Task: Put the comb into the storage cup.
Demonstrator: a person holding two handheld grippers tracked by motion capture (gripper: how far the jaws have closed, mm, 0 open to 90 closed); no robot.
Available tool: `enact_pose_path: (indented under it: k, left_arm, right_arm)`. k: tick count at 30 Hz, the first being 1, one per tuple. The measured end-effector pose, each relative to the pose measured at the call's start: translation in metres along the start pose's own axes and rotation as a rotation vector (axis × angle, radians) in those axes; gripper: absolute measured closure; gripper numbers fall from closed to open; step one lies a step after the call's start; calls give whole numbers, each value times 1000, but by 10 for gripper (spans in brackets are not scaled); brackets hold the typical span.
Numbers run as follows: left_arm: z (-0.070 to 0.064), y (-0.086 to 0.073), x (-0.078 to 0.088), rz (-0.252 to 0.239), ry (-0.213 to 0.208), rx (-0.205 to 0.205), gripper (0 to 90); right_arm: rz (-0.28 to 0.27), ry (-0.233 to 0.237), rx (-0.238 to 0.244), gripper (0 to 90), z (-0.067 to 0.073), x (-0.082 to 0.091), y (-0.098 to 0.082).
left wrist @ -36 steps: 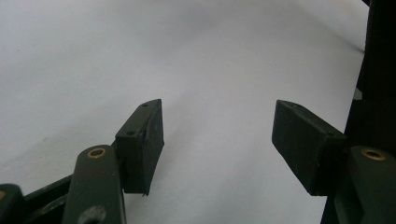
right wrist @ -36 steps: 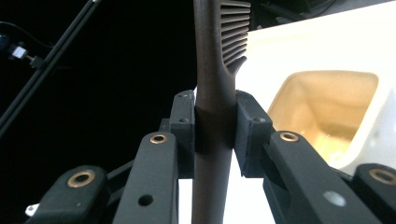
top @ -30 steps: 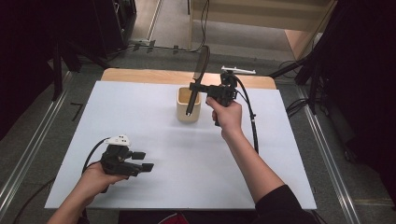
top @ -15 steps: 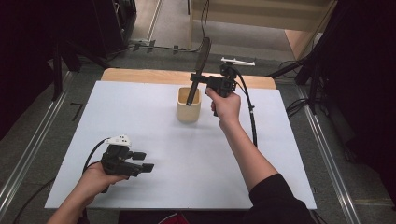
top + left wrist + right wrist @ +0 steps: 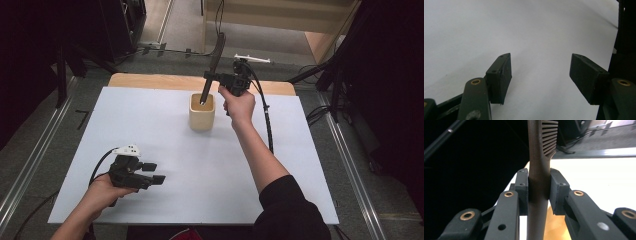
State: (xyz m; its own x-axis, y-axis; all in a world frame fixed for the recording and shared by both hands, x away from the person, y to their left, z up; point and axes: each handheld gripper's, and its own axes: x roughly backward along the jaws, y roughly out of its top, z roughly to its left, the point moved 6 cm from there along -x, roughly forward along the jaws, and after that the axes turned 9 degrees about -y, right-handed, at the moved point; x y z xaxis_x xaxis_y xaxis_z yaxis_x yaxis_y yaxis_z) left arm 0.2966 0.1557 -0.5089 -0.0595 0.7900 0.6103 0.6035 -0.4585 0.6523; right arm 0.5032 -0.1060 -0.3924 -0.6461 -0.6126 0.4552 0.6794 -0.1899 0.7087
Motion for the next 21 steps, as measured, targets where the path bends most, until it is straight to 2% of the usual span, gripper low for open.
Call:
enact_pose_path:
  k: [4,9,16,21]
  left_arm:
    - [0,0,-1,2,-7,-2,355]
    - [0,0,-1,4,-10,-3,355]
    - [-1,0,-2,5,-13,-7,356]
    - [0,-1,-2,6,-11,-4,356]
  right_arm:
    - [-2,-30,1,700,-5,-7,-2]
    - [-44,-55,7,699,-9,-9,2]
    - [-56,-89,29,699,-11,-15,0]
    - [-62,-91,26,699,-11,-17,-1]
